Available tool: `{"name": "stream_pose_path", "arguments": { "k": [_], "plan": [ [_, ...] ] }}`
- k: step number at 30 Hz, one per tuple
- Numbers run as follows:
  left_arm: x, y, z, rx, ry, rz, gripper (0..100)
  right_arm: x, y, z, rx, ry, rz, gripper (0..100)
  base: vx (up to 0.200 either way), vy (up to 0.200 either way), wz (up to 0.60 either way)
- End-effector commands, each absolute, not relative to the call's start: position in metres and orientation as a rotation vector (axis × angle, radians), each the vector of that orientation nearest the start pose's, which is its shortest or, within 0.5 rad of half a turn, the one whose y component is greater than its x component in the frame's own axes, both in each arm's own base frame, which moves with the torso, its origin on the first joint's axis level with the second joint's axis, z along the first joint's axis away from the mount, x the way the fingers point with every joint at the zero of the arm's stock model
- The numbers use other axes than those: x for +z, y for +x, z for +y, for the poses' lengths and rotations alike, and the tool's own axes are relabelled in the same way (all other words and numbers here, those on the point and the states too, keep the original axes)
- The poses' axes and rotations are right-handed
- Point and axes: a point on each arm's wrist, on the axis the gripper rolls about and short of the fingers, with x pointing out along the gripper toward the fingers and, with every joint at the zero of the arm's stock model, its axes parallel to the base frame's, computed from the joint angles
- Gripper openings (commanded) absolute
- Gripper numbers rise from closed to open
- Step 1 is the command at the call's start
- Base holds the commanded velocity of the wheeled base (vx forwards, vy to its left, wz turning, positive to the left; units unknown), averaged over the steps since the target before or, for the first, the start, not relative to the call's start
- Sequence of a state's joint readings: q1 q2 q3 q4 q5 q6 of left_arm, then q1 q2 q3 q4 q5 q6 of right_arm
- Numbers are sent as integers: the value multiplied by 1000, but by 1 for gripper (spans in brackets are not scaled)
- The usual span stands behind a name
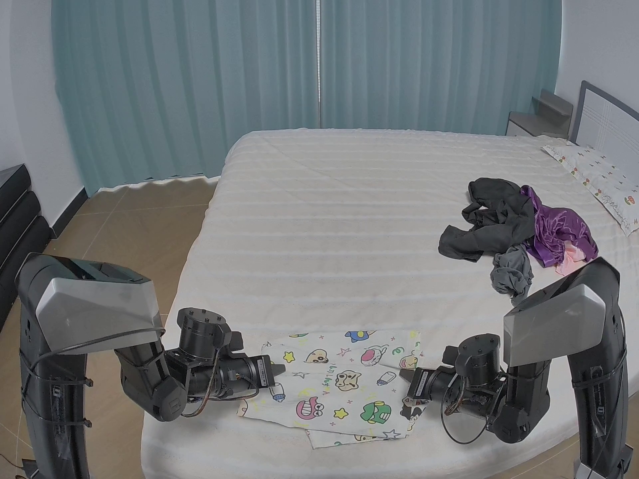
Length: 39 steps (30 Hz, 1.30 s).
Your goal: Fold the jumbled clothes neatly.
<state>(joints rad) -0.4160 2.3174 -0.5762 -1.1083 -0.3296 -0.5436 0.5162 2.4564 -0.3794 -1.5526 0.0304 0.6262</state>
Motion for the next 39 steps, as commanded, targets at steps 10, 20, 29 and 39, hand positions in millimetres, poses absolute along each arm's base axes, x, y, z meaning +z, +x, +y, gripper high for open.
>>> {"name": "stream_pose_path", "arguments": {
  "k": [10,20,29,39],
  "plan": [
    [-11,286,-141,-538,-464,816,0,-35,259,143,342,513,631,0,0,-200,0],
    [-9,284,-139,-507,-458,809,0,-38,258,141,333,514,643,0,0,-200,0],
    [-13,282,-140,-507,-454,823,0,-37,260,137,320,518,640,0,0,-200,0],
    [-14,281,-140,-506,-454,826,0,-38,260,137,318,519,641,0,0,-200,0]
  ]
}}
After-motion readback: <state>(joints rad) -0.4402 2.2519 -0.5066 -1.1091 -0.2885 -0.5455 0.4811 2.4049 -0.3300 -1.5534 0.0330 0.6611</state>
